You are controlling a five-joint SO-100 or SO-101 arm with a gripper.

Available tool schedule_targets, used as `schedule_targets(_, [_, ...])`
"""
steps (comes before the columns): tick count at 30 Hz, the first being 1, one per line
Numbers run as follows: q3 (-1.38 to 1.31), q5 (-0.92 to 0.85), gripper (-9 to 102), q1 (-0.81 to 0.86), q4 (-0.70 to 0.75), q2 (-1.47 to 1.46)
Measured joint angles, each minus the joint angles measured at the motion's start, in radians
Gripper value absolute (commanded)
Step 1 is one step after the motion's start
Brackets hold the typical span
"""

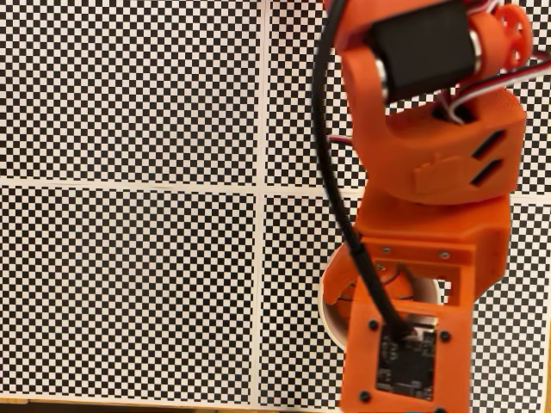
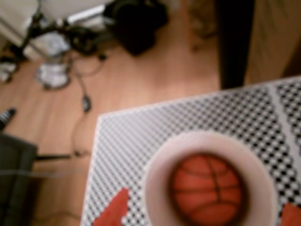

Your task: Grasp basketball and place into cup.

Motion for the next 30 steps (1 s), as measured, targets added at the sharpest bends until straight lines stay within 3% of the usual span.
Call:
schedule_targets(4, [0.000,0.005,29,0.006,0.000,0.000])
schedule_targets(12, [0.000,0.000,0,0.031,0.000,-0.003])
schedule_targets(23, [0.020,-0.147,0,0.170,-0.009,0.067])
schedule_targets(30, [0.262,-0.282,0,0.264,-0.167,0.287])
